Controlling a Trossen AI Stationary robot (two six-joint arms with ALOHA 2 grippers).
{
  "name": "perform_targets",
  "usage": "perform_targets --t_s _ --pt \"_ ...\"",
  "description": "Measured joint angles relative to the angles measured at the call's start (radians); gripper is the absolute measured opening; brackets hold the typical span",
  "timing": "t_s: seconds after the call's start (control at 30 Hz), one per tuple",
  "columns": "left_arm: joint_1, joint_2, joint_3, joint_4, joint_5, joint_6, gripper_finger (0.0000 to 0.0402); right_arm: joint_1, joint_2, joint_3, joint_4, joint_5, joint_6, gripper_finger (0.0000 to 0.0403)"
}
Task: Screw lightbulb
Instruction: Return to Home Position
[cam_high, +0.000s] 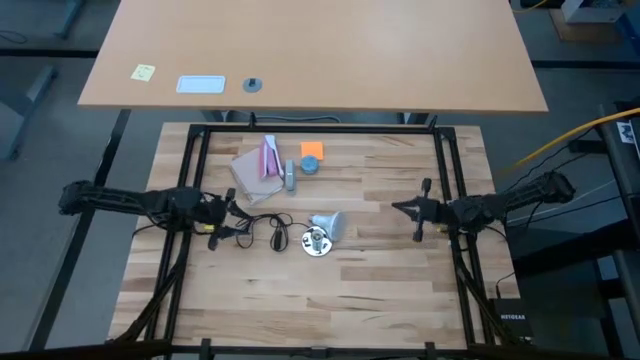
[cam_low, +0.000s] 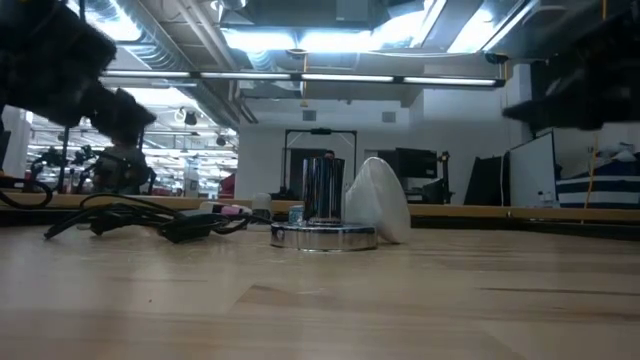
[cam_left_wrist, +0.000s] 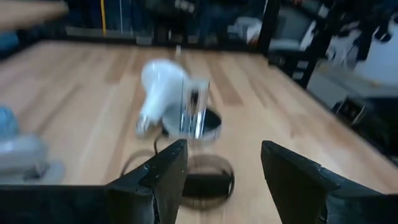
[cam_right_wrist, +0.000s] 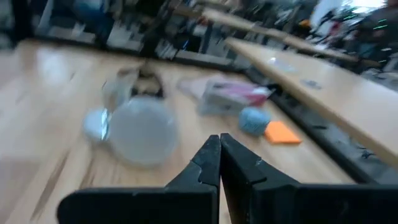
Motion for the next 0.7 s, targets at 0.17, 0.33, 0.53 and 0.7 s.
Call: perform_targets --t_s 0.17,0.33,0.53,0.7 --pt "0.000 -0.133 0.000 0.000 0.000 0.000 0.0198 -0.110 -0.166 0.000 -0.001 -0.003 0.000 0.0010" --pt "0.000 -0.217 0.000 0.002 0.000 0.000 0.0198 -0.209 -0.212 -0.001 0.031 0.006 0.001 0.0010" --pt "0.000 -0.232 0.000 0.002 0.000 0.000 0.0198 -0.279 -0.213 -0.001 0.012 0.009 0.001 0.0010" --pt "0.000 -0.232 0.000 0.002 0.000 0.000 0.0198 -0.308 -0.213 -0.001 0.001 0.011 0.001 0.0010"
